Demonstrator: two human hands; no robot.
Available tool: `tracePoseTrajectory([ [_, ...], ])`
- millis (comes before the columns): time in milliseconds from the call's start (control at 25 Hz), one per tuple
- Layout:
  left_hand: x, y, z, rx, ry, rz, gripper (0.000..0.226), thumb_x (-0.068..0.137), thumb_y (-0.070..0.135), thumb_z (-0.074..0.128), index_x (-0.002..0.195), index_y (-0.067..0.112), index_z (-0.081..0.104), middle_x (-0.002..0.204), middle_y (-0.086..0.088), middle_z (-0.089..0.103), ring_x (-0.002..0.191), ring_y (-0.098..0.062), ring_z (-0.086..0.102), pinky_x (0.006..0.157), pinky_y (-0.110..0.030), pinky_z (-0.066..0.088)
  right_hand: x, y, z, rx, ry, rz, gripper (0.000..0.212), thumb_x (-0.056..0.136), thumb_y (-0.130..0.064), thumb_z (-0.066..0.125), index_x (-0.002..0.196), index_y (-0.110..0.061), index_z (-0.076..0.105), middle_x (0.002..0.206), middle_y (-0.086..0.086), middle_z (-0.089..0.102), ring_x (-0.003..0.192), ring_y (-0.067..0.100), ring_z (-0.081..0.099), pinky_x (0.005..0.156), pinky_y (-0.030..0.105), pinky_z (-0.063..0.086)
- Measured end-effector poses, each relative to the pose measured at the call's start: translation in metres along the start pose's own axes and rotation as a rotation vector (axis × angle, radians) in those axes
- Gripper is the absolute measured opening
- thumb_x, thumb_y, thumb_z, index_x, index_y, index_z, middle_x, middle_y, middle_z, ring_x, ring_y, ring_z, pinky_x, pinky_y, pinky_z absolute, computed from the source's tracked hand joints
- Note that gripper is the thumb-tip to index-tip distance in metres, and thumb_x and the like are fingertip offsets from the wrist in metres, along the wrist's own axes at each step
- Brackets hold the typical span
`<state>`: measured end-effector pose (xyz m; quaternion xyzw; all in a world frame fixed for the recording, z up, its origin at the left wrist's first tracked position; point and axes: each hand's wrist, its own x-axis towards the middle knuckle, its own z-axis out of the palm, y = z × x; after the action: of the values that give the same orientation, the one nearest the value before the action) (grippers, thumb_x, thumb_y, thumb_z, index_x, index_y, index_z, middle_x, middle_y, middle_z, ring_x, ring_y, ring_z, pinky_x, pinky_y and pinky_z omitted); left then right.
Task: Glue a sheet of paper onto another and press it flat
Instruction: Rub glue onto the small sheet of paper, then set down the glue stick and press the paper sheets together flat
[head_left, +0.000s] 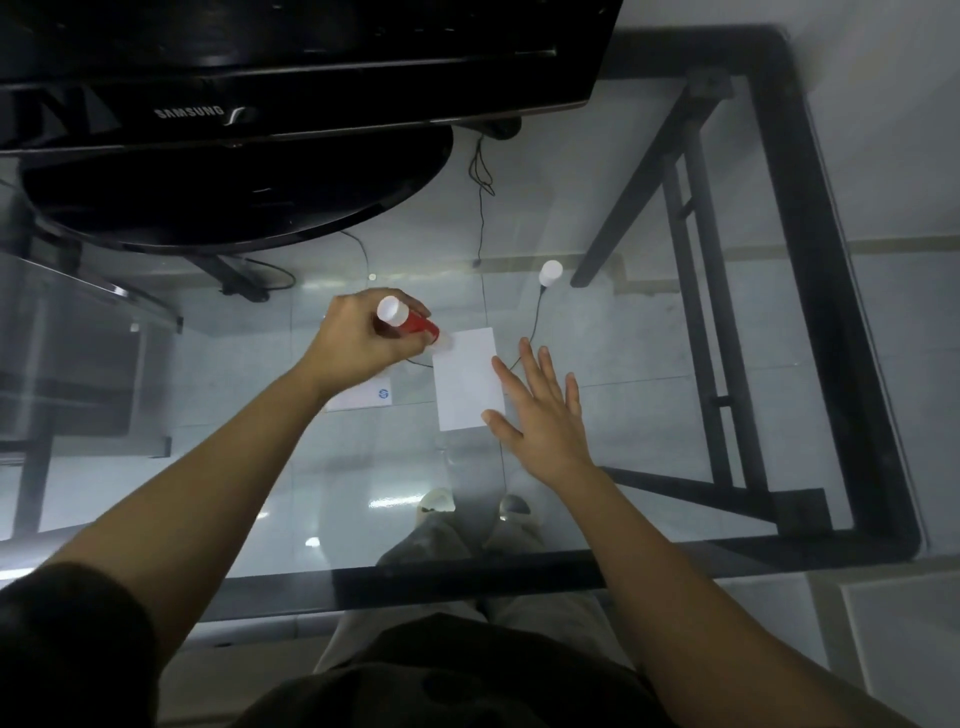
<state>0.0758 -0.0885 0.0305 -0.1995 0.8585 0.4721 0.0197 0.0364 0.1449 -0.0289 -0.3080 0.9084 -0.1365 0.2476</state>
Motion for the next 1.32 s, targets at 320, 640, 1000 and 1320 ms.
tracePoseTrajectory([
  [320, 0.023, 0.013, 0.018, -1.537, 0.246, -0.592, 0.011, 0.085, 0.007, 0.057, 0.091, -0.001, 0.057, 0.079, -0.014, 0.069, 0.072, -0.017, 0.069, 0.065, -0.021, 0.056, -0.001, 0.000, -0.002, 0.032, 0.021, -0.003, 0.062, 0.091, -0.056, 0.032, 0.145, -0.035, 0.009, 0.157, -0.003, -0.010, 0.143, 0.017, -0.016, 0.109, 0.039, -0.018],
  [640, 0.091, 0.054, 0.043, -0.198, -0.018, -0.093, 0.037, 0.079, 0.013, 0.072, 0.110, 0.017, 0.052, 0.105, 0.002, 0.057, 0.087, -0.011, 0.060, 0.068, -0.011, 0.044, -0.001, 0.001, 0.000, 0.028, 0.017, 0.003, 0.063, 0.090, -0.058, 0.031, 0.145, -0.037, 0.007, 0.156, -0.005, -0.013, 0.135, 0.010, -0.026, 0.108, 0.038, -0.019],
  [1000, 0.106, 0.046, 0.054, 0.053, -0.042, 0.082, 0.035, 0.079, 0.016, 0.072, 0.103, 0.014, 0.046, 0.118, -0.010, 0.060, 0.104, -0.025, 0.059, 0.087, -0.033, 0.049, 0.001, 0.002, 0.005, 0.015, 0.045, -0.007, 0.065, 0.088, -0.061, 0.028, 0.145, -0.037, 0.009, 0.155, -0.007, -0.013, 0.136, 0.010, -0.024, 0.107, 0.038, -0.020],
  [1320, 0.049, 0.016, 0.037, 0.147, 0.045, 0.127, 0.046, 0.084, 0.008, 0.065, 0.127, 0.008, 0.050, 0.122, -0.013, 0.055, 0.108, -0.022, 0.055, 0.087, -0.021, 0.041, 0.000, -0.001, 0.000, 0.014, 0.008, -0.002, 0.064, 0.090, -0.058, 0.029, 0.145, -0.036, 0.006, 0.157, -0.002, -0.011, 0.140, 0.015, -0.020, 0.109, 0.040, -0.018],
])
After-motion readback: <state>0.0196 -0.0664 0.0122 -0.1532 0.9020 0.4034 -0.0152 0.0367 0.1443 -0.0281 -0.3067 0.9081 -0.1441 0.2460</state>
